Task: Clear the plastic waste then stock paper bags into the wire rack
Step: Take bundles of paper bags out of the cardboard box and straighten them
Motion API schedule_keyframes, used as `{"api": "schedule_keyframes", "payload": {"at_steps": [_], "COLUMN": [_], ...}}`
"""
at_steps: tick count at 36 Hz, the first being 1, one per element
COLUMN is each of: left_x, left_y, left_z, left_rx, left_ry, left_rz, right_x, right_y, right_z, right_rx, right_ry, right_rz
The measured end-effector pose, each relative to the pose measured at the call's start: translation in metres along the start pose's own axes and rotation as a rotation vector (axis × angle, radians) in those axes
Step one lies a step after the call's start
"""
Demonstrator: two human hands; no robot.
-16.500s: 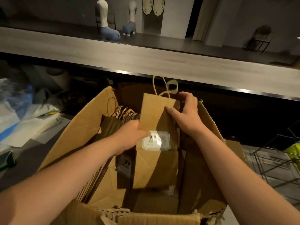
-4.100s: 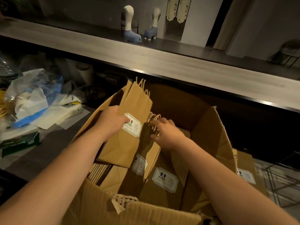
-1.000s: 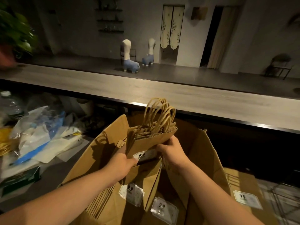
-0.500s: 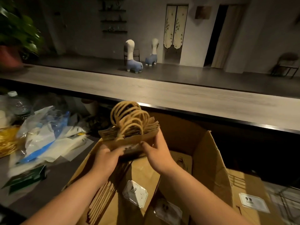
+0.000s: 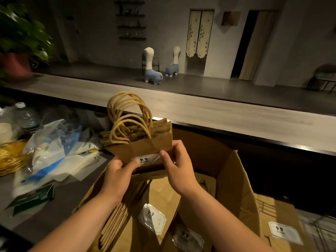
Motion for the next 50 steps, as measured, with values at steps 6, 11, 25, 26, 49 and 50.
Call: {"api": "schedule_keyframes", "payload": {"at_steps": [6,11,25,26,49,50], "left_x": [-0.003,-0.005,-0.079,-0.083,0.029,0.044], "left_y": [0.003,-0.004,-0.076,-0.085,-0.296,-0.300], "left_z": [0.001,-0.001,-0.048,-0.053,-0.231,-0.239], "left_rx": [-0.023,0.017,0.046,0.048,0.472,0.453], "left_ry": [-0.038,-0.028,-0.403,-0.423,0.038,0.099], "left_rz": [-0.064,-0.051,-0.068,-0.071,0.374,0.388], "right_x": [-0.025,-0.024,0.057,0.062,-0.027,-0.039], "right_y": [-0.006,-0.007,0.075,0.086,0.306,0.306], "right_z": [-0.005,-0.009,-0.008,-0.012,-0.232,-0.246], "right_rx": [0.186,0.188,-0.212,-0.223,-0.596,-0.595], "right_ry": [-0.224,-0.250,0.058,0.062,-0.277,-0.321], "right_rz": [-0.025,0.035,-0.138,-0.129,-0.198,-0.173]}}
Point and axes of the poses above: each hand's wrist, its own z-axis towards the middle knuckle, its own y-axis out of the back of the hand, x = y × z, the point moved 6 cm from there along z, towards the middle knuckle, and after that the axes turned 3 degrees about -z, right-handed, at the moved point
